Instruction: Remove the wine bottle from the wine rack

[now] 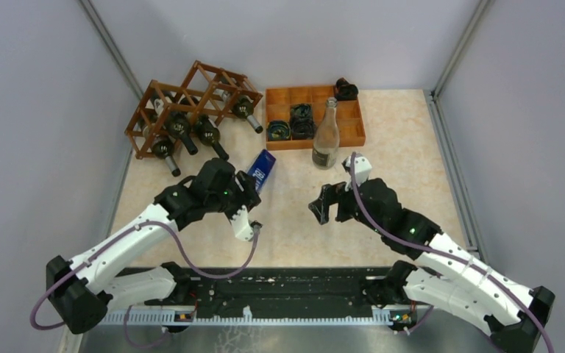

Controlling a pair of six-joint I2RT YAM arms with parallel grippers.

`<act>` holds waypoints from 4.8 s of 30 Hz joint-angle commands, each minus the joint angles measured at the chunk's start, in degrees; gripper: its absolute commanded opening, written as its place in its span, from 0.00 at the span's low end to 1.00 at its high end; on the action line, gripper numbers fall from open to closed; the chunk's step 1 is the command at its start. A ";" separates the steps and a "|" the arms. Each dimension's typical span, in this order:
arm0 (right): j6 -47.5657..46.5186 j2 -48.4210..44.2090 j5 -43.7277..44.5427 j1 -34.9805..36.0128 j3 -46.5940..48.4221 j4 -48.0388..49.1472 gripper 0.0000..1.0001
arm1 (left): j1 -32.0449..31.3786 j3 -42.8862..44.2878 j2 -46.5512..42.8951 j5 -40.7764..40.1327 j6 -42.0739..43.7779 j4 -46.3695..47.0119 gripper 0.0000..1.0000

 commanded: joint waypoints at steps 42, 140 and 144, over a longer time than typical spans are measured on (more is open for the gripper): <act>-33.26 28.82 -31.72 10.42 -1.99 57.53 0.99 | -0.59 33.85 2.69 33.82 -44.21 -25.74 0.00; -15.21 55.43 34.16 -1.23 22.09 49.90 0.99 | 18.84 33.76 2.61 21.37 -73.57 -22.74 0.99; -10.43 52.50 35.48 0.35 19.60 44.06 0.99 | 19.39 33.95 3.51 20.36 -72.78 -22.52 0.99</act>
